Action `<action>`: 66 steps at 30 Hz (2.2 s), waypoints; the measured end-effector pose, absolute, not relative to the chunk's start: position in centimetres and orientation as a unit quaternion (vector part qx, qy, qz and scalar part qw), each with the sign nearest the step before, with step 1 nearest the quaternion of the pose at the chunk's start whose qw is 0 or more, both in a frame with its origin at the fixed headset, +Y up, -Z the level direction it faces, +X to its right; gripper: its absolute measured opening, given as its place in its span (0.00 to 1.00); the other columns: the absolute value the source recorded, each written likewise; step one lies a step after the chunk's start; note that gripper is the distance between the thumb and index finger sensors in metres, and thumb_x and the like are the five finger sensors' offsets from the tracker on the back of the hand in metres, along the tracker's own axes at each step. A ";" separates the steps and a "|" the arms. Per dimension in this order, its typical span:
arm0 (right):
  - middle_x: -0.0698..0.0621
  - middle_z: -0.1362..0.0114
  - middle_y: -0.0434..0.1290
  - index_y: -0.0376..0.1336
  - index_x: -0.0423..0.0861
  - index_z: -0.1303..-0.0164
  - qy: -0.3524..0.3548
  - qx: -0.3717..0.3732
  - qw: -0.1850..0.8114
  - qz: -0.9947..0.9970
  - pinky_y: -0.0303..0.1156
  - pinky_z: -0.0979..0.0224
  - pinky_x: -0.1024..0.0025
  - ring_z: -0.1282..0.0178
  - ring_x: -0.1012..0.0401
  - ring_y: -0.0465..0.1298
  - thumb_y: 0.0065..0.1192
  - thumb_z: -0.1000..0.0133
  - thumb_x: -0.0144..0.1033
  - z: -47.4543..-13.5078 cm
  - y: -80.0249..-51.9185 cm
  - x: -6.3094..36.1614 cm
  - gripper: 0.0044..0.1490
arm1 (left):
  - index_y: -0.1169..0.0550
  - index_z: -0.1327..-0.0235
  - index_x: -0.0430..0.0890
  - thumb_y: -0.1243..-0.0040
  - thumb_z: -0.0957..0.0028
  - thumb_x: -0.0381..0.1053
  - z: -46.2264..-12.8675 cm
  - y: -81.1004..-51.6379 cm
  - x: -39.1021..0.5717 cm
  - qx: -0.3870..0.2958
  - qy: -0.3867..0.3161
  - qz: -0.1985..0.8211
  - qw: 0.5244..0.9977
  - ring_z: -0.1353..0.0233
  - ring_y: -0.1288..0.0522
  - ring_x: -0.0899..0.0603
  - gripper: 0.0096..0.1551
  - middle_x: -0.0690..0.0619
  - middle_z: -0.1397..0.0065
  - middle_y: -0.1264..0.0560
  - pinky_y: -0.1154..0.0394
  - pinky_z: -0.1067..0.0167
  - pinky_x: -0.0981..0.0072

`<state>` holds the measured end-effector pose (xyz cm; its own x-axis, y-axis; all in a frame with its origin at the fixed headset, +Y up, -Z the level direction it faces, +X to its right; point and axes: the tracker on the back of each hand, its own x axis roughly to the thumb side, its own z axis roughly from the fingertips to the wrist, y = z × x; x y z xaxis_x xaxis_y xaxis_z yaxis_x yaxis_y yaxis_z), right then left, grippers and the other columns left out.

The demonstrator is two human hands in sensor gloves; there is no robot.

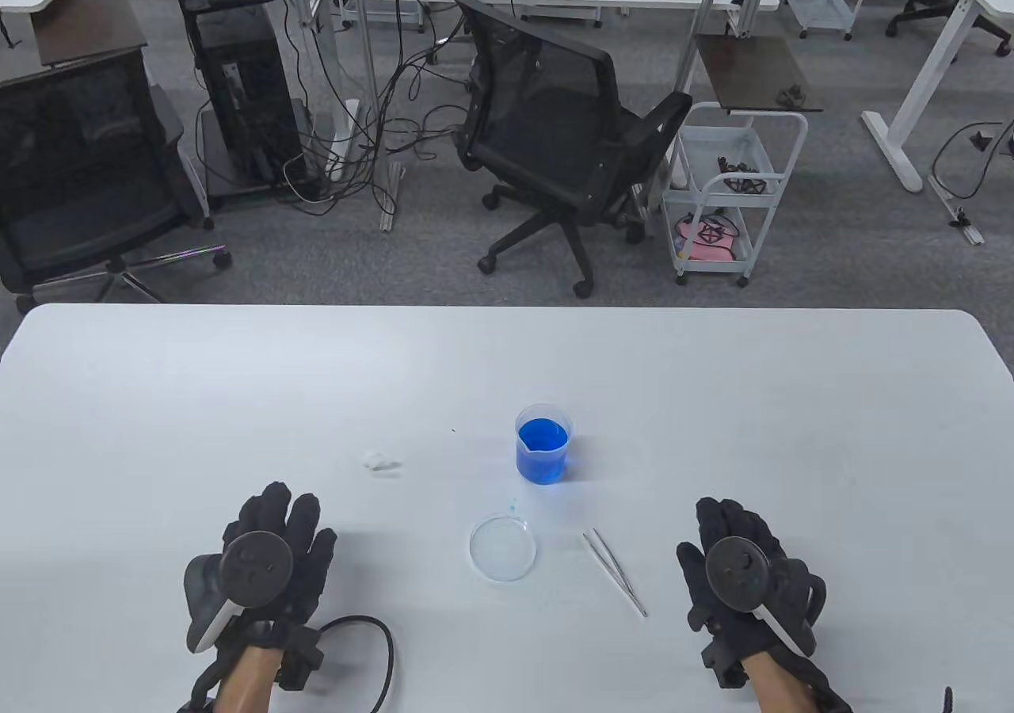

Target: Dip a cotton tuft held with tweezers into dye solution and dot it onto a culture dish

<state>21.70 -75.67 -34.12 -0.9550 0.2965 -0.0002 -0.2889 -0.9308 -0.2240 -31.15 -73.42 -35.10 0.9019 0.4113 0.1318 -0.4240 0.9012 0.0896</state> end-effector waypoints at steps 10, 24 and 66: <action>0.37 0.22 0.59 0.55 0.43 0.26 -0.117 -0.025 0.157 0.980 0.63 0.29 0.33 0.25 0.37 0.64 0.64 0.50 0.49 -34.1 -75.8 21.9 0.45 | 0.37 0.21 0.39 0.45 0.35 0.51 -35.0 -73.6 -31.1 0.055 -0.057 0.218 0.973 0.21 0.57 0.21 0.33 0.30 0.14 0.53 0.59 0.33 0.21; 0.37 0.24 0.62 0.62 0.40 0.33 -0.020 -0.002 0.177 0.984 0.65 0.30 0.34 0.27 0.36 0.66 0.66 0.50 0.48 -36.9 -76.5 18.0 0.39 | 0.36 0.21 0.38 0.45 0.35 0.51 -35.2 -73.8 -31.2 0.026 -0.056 0.238 0.969 0.21 0.57 0.21 0.33 0.29 0.14 0.51 0.59 0.33 0.21; 0.30 0.30 0.65 0.64 0.35 0.43 -0.038 0.105 0.115 0.987 0.89 0.59 0.69 0.58 0.62 0.84 0.64 0.56 0.33 -36.1 -79.3 11.6 0.31 | 0.36 0.21 0.38 0.45 0.34 0.51 -35.3 -74.2 -31.1 -0.007 -0.050 0.276 0.960 0.21 0.57 0.20 0.33 0.29 0.14 0.52 0.59 0.33 0.21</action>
<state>11.57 -79.26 -36.13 -0.9514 0.2192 0.2161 -0.2352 -0.9706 -0.0510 -31.15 -74.23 -35.33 0.8425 0.5309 0.0911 -0.5295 0.8473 -0.0411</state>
